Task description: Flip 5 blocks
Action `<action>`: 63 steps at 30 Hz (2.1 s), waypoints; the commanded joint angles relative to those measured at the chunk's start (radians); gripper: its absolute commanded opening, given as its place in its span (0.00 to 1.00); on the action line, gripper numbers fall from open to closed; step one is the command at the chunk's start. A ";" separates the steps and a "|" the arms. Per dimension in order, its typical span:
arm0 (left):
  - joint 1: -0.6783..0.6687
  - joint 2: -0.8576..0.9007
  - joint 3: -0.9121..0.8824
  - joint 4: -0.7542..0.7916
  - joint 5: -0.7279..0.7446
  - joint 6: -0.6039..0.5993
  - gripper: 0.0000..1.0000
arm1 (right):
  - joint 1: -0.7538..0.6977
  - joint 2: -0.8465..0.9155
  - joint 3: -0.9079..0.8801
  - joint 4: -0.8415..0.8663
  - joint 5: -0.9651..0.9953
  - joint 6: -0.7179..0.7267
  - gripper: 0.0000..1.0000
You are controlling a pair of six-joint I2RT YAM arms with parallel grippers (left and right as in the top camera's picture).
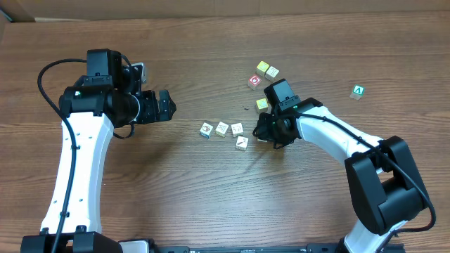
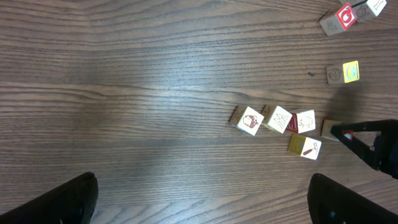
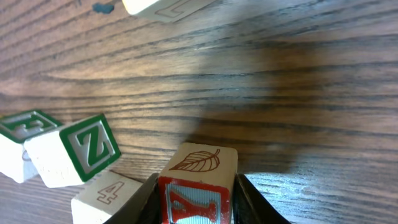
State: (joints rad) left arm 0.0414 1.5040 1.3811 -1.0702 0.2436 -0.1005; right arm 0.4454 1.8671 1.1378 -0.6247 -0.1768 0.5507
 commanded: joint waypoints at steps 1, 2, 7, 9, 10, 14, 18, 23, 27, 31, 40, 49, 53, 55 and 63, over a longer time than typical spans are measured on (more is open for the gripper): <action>0.003 0.008 0.023 0.001 0.013 0.008 1.00 | -0.001 0.002 0.001 -0.010 -0.001 0.003 0.24; 0.003 0.008 0.023 0.001 0.013 0.008 1.00 | -0.001 0.002 0.008 -0.017 -0.008 -0.001 0.22; 0.003 0.008 0.023 -0.001 0.012 0.008 1.00 | -0.001 -0.024 0.063 -0.085 -0.007 -0.009 0.18; 0.003 0.008 0.023 -0.003 0.012 0.008 1.00 | -0.001 -0.052 0.078 -0.114 -0.008 -0.026 0.18; 0.003 0.008 0.023 -0.003 0.012 0.008 1.00 | 0.000 -0.070 0.082 -0.130 -0.006 -0.032 0.18; 0.003 0.008 0.023 -0.003 0.012 0.008 1.00 | 0.013 -0.156 0.082 -0.206 -0.006 -0.067 0.17; 0.003 0.008 0.023 -0.003 0.012 0.008 1.00 | 0.047 -0.230 0.079 -0.320 0.005 -0.072 0.15; 0.003 0.008 0.023 -0.010 0.012 0.008 1.00 | 0.134 -0.285 0.045 -0.447 0.015 0.002 0.13; 0.003 0.008 0.023 -0.027 0.012 0.008 1.00 | 0.230 -0.309 -0.023 -0.463 0.031 0.103 0.11; 0.003 0.008 0.023 -0.033 0.013 0.008 1.00 | 0.301 -0.343 -0.115 -0.454 0.053 0.222 0.11; 0.003 0.008 0.023 -0.037 0.013 0.007 1.00 | 0.317 -0.485 -0.311 -0.418 0.076 0.343 0.11; 0.003 0.008 0.023 -0.046 0.013 0.007 0.99 | 0.315 -0.498 -0.451 -0.240 0.034 0.341 0.13; 0.003 0.008 0.023 -0.053 0.013 0.008 1.00 | 0.303 -0.498 -0.458 -0.211 0.039 0.340 0.17; 0.003 0.008 0.023 -0.055 0.013 0.008 1.00 | 0.299 -0.498 -0.458 -0.205 0.039 0.340 0.22; 0.003 0.008 0.023 -0.057 0.013 0.007 1.00 | 0.299 -0.498 -0.458 -0.192 0.046 0.340 0.34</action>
State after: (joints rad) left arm 0.0414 1.5040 1.3815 -1.1263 0.2436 -0.1001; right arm 0.7475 1.3792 0.6838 -0.8223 -0.1337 0.8860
